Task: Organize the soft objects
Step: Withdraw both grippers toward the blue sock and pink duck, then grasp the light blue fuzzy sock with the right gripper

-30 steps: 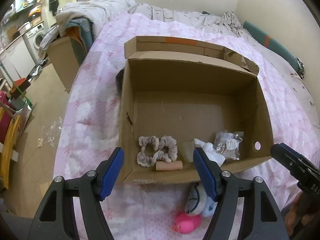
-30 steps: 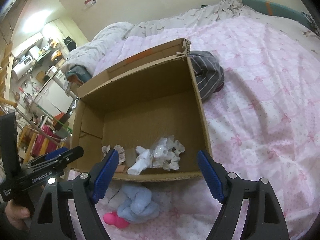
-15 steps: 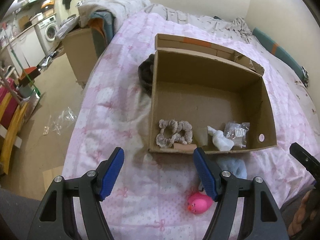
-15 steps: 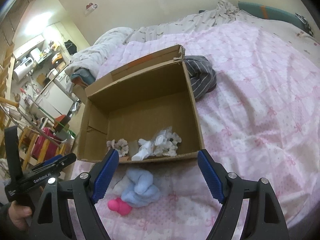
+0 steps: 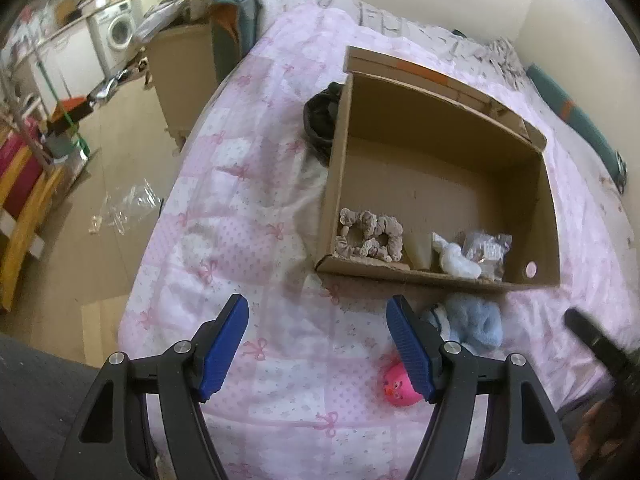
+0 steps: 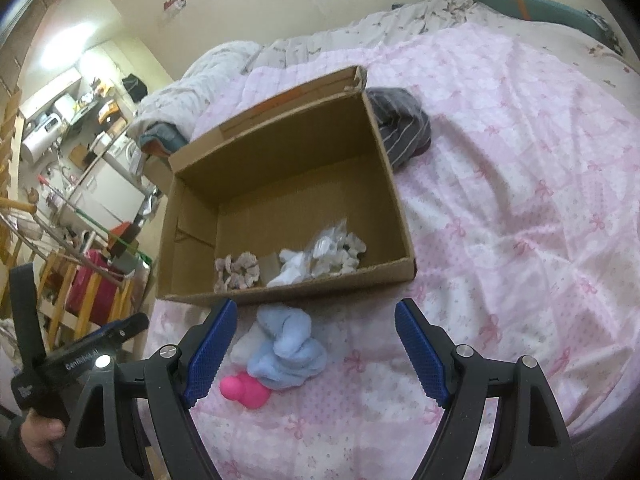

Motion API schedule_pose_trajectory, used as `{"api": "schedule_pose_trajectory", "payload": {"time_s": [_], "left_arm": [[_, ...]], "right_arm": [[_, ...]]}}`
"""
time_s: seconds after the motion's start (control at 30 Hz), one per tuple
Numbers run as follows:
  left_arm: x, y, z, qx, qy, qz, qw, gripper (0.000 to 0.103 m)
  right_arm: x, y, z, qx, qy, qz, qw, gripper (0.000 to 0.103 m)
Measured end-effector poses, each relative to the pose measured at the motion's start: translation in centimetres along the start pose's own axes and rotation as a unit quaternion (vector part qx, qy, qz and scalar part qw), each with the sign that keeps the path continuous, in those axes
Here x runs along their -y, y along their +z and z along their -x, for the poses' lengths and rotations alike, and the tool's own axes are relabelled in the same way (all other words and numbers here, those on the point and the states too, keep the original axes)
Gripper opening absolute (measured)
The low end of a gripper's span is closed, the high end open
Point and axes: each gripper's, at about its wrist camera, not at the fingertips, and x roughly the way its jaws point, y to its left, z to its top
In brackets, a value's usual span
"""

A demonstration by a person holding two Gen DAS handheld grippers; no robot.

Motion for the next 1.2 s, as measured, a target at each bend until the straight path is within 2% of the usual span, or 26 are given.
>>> {"api": "schedule_pose_trajectory", "payload": {"time_s": [0.13, 0.3, 0.4, 0.57, 0.8, 0.9, 1.2], "left_arm": [[0.1, 0.0, -0.5, -0.009, 0.001, 0.004, 0.9999, 0.069], [0.7, 0.1, -1.4, -0.023, 0.0, 0.004, 0.9997, 0.069], [0.6, 0.3, -1.6, -0.022, -0.002, 0.014, 0.9997, 0.069], [-0.1, 0.7, -1.8, -0.031, -0.011, 0.035, 0.9988, 0.069], [-0.7, 0.9, -2.3, -0.044, -0.016, 0.055, 0.9974, 0.069], [-0.5, 0.9, -2.4, -0.047, -0.018, 0.055, 0.9972, 0.069], [-0.3, 0.8, -2.5, -0.045, -0.011, 0.05, 0.9977, 0.069]], "right_arm": [[-0.7, -0.8, -2.1, -0.045, 0.005, 0.012, 0.999, 0.086], [-3.3, -1.5, -5.9, -0.105, 0.007, 0.06, 0.993, 0.086], [-4.6, -1.7, -8.5, -0.135, -0.007, 0.087, 0.987, 0.1], [-4.8, -2.1, -11.8, -0.164, -0.01, 0.031, 0.986, 0.1], [-6.9, -3.5, -13.9, -0.176, -0.042, 0.083, 0.98, 0.099], [-6.7, -3.9, -14.1, -0.177, -0.042, 0.088, 0.979, 0.079], [-6.0, -3.4, -12.8, -0.179, -0.01, 0.091, 0.98, 0.05]]}}
